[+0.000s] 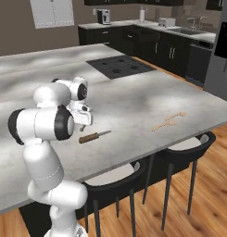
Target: Pick up the metallic utensils from the counter and place them in the open drawer. Make sure not to pick up any wooden utensils.
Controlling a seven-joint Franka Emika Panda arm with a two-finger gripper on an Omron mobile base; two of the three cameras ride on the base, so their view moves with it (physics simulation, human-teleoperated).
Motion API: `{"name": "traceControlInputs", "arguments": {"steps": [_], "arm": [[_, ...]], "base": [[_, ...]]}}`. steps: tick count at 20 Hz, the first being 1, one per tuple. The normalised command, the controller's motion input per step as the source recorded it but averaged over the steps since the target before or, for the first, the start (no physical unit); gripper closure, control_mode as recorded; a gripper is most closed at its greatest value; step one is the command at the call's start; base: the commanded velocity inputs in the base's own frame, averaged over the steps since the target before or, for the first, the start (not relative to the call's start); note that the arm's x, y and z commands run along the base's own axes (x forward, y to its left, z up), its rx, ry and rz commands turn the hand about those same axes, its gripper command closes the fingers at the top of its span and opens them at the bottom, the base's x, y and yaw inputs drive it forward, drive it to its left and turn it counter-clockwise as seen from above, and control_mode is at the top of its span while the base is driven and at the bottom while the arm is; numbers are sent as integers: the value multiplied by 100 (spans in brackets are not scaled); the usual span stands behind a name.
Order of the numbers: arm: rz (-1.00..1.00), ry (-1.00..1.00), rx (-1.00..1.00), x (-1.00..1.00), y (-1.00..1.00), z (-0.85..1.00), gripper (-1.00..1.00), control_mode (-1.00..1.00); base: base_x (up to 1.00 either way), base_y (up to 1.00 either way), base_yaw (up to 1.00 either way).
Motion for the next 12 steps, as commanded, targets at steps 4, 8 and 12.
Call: {"name": "traceControlInputs", "arguments": {"steps": [4,8,12], "arm": [[-21,0,0,6,-4,-63,-100,-100],[-22,-5,0,-13,-19,-26,-100,-100],[-15,-6,0,-38,-14,11,-100,-100]], "base": [[0,0,0],[0,0,0],[0,0,0]]}}
